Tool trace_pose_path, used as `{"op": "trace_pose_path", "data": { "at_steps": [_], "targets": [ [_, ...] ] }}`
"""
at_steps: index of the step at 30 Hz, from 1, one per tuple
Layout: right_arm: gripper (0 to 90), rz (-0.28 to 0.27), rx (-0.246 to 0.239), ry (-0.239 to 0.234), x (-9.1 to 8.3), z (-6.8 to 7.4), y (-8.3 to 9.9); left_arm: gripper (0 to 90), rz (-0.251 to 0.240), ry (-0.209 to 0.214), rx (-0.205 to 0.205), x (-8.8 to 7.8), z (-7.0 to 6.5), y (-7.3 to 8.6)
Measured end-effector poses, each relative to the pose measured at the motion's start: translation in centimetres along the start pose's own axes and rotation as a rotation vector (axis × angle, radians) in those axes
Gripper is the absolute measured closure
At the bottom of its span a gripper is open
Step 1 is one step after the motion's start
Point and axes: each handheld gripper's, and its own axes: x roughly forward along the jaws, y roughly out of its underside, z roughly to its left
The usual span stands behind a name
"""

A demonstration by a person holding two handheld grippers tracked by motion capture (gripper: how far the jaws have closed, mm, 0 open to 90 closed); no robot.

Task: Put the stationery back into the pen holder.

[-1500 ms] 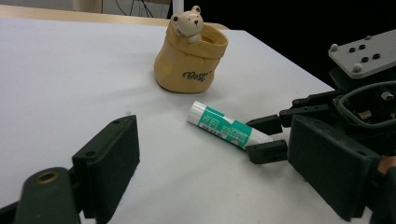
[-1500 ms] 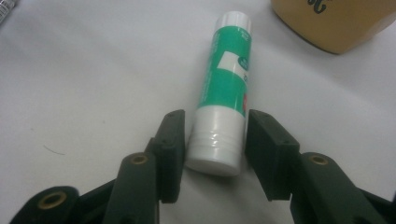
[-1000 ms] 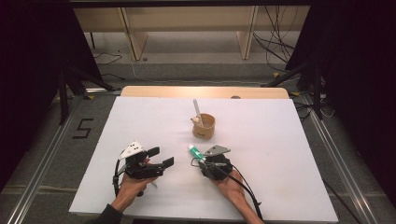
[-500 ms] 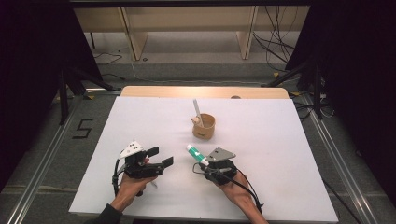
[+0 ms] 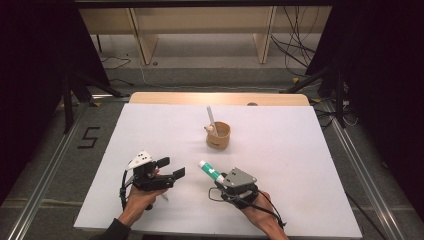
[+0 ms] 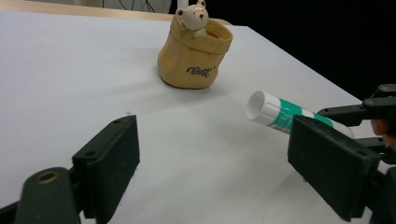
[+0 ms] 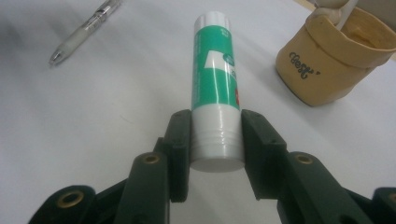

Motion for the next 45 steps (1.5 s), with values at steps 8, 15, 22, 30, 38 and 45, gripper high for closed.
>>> {"op": "trace_pose_path", "data": {
  "at_steps": [8,15,22,30,38,45],
  "targets": [
    [65.7,-0.014,-0.069,0.016,-0.7,0.6,0.4,16.2,0.005,0.010,0.009,0.0,-0.2,-0.1],
    [65.7,-0.023,-0.123,0.026,-1.1,1.1,0.7,16.1,0.019,0.037,0.044,-0.1,-0.6,-0.5],
    [65.7,-0.033,-0.206,0.048,-1.5,2.0,0.9,16.1,0.061,0.084,0.077,-0.3,-0.9,-1.0],
    [65.6,-0.044,-0.294,0.073,-1.8,3.2,1.2,16.0,0.127,0.123,0.121,-0.1,-1.5,-1.5],
    [65.6,-0.077,-0.387,0.094,-2.2,4.0,1.5,16.1,0.174,0.151,0.163,0.0,-2.1,-2.2],
    [65.6,-0.108,-0.521,0.117,-2.4,5.1,1.9,16.0,0.238,0.199,0.214,0.0,-2.7,-3.4]
  ]
}}
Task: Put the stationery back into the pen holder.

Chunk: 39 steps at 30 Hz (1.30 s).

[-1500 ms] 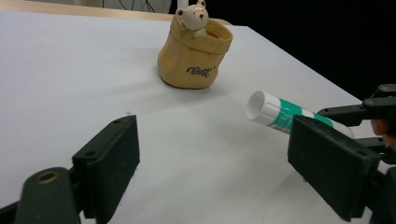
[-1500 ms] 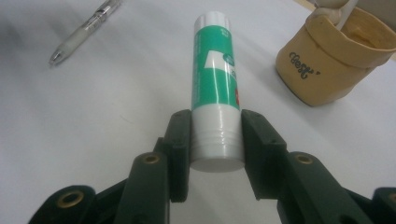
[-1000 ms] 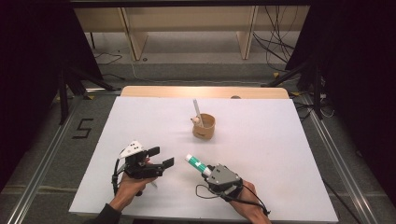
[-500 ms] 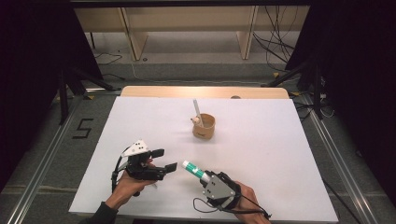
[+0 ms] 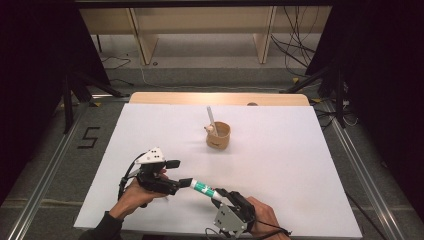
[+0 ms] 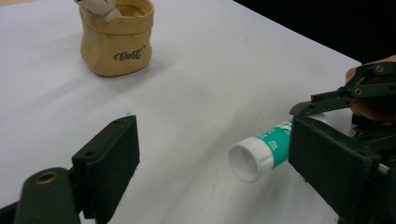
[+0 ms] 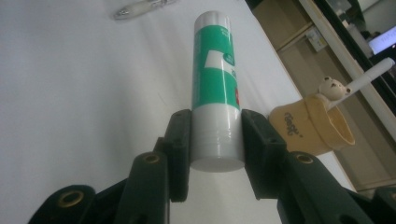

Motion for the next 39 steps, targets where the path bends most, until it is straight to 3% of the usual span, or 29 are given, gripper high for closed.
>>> {"op": "trace_pose_path", "data": {
  "at_steps": [14,25,32,39],
  "targets": [
    [65.7,-0.002,-0.160,0.051,-0.3,1.1,0.1,16.9,0.145,0.093,0.090,1.5,-1.5,-1.7],
    [65.7,-0.013,-0.357,0.092,-0.1,2.0,0.3,19.4,0.273,0.156,0.173,3.0,-2.7,-2.2],
    [65.7,-0.019,-0.412,0.102,0.2,2.4,0.6,20.1,0.380,0.208,0.218,4.2,-3.1,-2.3],
    [65.7,-0.025,-0.446,0.103,0.3,2.7,0.6,22.3,0.448,0.245,0.266,5.1,-3.7,-2.6]
  ]
}}
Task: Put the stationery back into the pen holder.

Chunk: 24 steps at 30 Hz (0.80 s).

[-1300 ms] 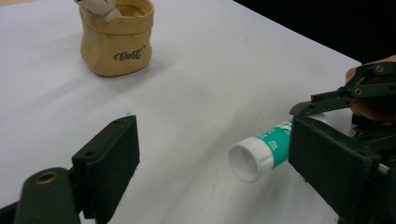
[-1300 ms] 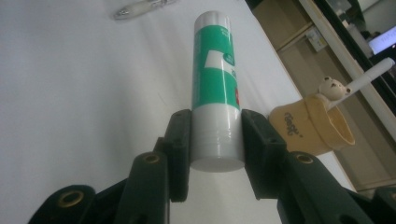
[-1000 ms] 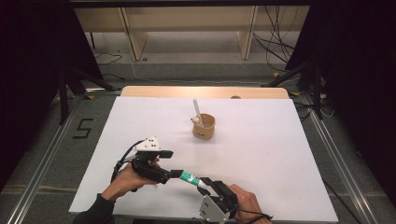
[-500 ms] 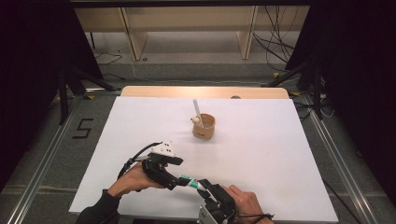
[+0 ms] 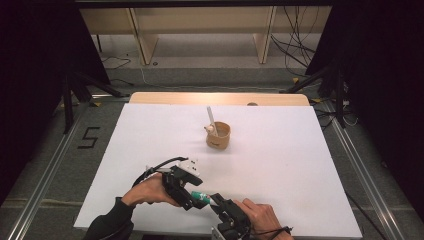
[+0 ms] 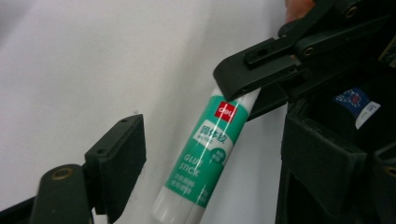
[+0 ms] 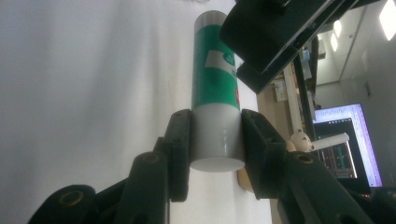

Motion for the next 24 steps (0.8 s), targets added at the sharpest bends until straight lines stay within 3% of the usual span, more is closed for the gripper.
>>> {"op": "trace_pose_path", "data": {
  "at_steps": [15,24],
  "targets": [
    [65.7,-0.003,-0.038,0.000,0.0,0.2,-0.1,32.3,0.144,0.041,0.086,1.5,0.1,-1.8],
    [65.7,-0.013,-0.056,0.001,-0.1,0.3,-0.2,40.0,0.203,0.056,0.122,1.9,0.0,-2.2]
  ]
}}
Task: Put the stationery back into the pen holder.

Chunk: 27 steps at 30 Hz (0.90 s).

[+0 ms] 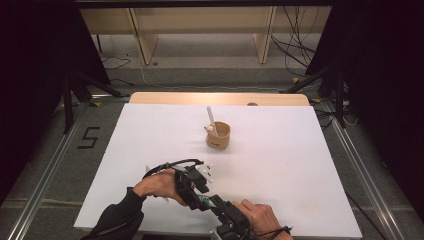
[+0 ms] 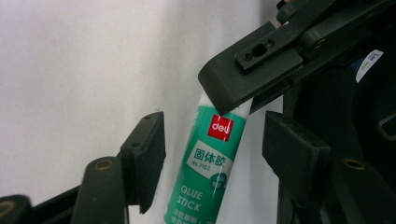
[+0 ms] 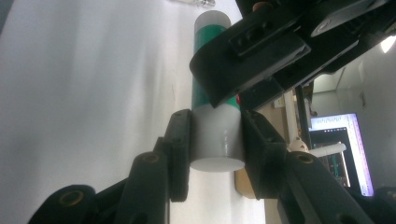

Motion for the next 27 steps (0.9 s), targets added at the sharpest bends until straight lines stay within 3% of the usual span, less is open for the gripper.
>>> {"op": "trace_pose_path", "data": {
  "at_steps": [14,27],
  "targets": [
    [65.7,-0.005,-0.018,-0.003,0.02,0.14,-0.11,51.8,0.056,0.063,0.021,0.52,0.53,-0.33],
    [65.6,-0.007,-0.018,-0.012,-0.08,0.29,-0.15,58.9,0.098,0.094,0.043,0.75,0.85,-0.68]
  ]
}}
